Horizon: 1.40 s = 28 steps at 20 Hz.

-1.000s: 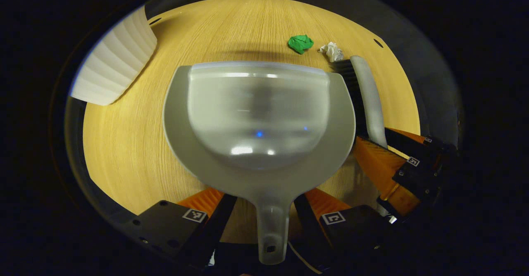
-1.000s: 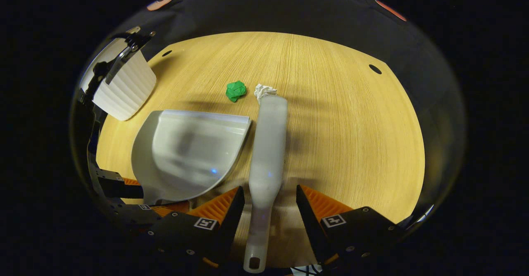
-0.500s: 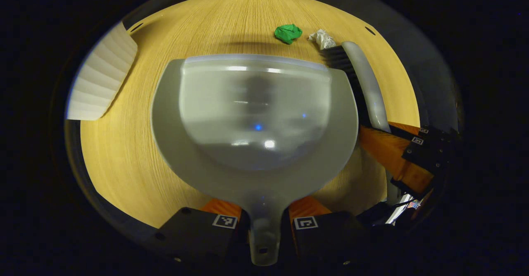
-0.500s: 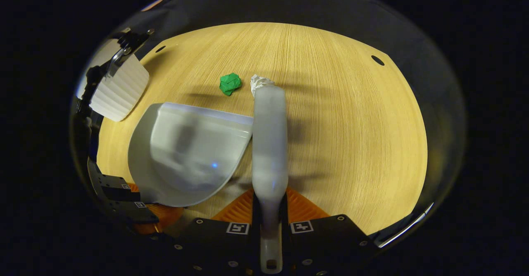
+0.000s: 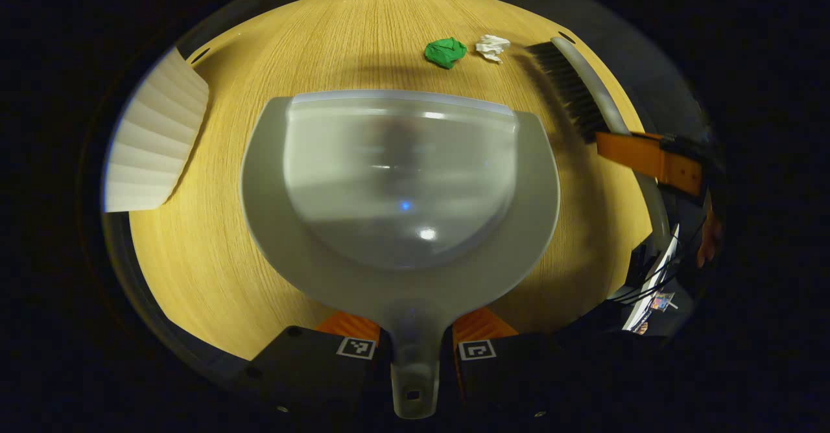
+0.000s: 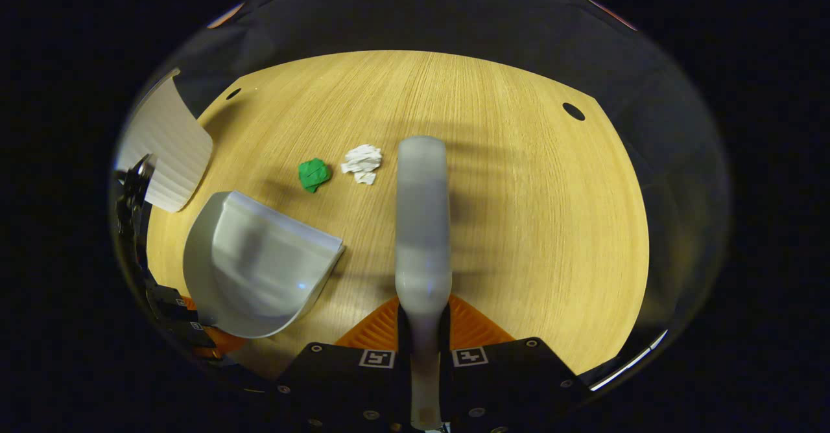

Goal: Pick up the small broom and dustpan from the desktop, sweep the trash into the dustpan with the broom, and then empty the trash into the garbage bin.

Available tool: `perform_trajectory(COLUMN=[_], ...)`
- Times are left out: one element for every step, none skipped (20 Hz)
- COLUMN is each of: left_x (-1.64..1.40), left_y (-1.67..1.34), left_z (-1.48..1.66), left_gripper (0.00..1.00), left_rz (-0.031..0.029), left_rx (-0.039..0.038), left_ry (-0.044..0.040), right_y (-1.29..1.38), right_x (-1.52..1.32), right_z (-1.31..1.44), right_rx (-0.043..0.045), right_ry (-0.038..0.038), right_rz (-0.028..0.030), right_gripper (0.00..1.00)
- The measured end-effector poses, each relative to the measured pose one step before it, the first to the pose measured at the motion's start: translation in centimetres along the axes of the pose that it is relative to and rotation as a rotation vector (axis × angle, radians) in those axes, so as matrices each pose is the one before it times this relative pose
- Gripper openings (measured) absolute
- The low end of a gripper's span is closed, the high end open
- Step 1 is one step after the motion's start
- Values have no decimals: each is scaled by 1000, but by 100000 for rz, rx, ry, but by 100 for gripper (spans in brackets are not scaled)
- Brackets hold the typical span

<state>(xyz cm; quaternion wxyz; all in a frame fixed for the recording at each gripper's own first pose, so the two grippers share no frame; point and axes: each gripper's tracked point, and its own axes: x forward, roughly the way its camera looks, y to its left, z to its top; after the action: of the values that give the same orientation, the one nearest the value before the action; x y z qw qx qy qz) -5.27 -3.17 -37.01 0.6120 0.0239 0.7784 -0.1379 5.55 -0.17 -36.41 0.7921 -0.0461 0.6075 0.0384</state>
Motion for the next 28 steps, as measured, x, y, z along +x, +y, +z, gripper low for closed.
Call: perform_trajectory(left_x=[-286,-314,-249,-146,-4,47,176,-125,-61,-14,36,-22,29,45,31,-77,-148,75,68,65,16,71,-161,-85,26,-66,-37,-3], left_y=[173,41,65,-46,285,142,221,245,175,-64,115,-22,102,-35,124,-167,64,-25,0,-15,10,9,157,15,28,-50,-28,-100], left_z=[114,237,247,313,42,239,241,136,-160,40,-111,-4,-50,75,-4,69,-59,62,15,2,-199,-23,44,-40,-166,-67,285,134], left_gripper=[32,32,32,32,32,32,32,32,32,31,31,32,32,32,32,32,31,32,31,32,31,32,32,32,32,31,32,32], left_rz=[469,336,188,-335,-153,-134,-96,-303,-261,-665,-228,-275,-41,-276,-4,-188,3,-92,-77,-278,-349,-385,-486,-450,-214,-109,-139,-456], left_rx=[1778,1474,1413,1773,1475,1742,862,782,69,470,-98,331,98,451,204,79,-199,135,-83,36,-89,-120,-399,-7,-422,-366,-389,-245], left_ry=[36,349,154,543,544,489,456,228,282,340,285,262,-91,185,19,194,-96,131,-395,110,-168,-8,-469,210,-401,318,-337,-517], right_y=[-522,-202,44,-357,-160,-245,340,365,8,22,340,610,456,767,906,568,480,1047,1407,1560,1214,1080,898,842,596,-94,67,450], right_x=[170,108,389,376,372,290,-429,200,521,277,637,515,248,206,-28,200,196,2,-164,-375,-264,112,282,155,-3,-20,-180,-248], right_z=[730,1115,1160,1377,1141,1162,809,1033,1067,995,747,516,251,68,-270,-222,-618,-252,-167,-214,-165,-157,-163,-200,-13,-212,20,397], right_rx=[-1360,-1939,-3572,-3470,-3890,-2355,-2070,-2446,-3909,-4117,-3959,-3489,-3755,-2776,-2476,-3517,-3595,-2202,-1783,-932,-357,-581,-538,202,20,213,468,1163], right_ry=[112,-682,-240,-1305,-369,-346,49,56,-600,27,162,1003,-67,400,1026,1116,909,382,-198,-106,382,653,339,646,706,44,-135,-79], right_rz=[-8,211,287,-760,115,718,1795,1123,719,1012,2256,2924,3256,3979,3480,2103,2279,3117,4080,4975,4320,3199,3254,3471,2483,2522,2733,4338], right_gripper=[17,17,17,18,17,17,17,17,17,17,17,17,17,17,17,17,17,17,17,17,17,17,17,17,17,17,17,17])
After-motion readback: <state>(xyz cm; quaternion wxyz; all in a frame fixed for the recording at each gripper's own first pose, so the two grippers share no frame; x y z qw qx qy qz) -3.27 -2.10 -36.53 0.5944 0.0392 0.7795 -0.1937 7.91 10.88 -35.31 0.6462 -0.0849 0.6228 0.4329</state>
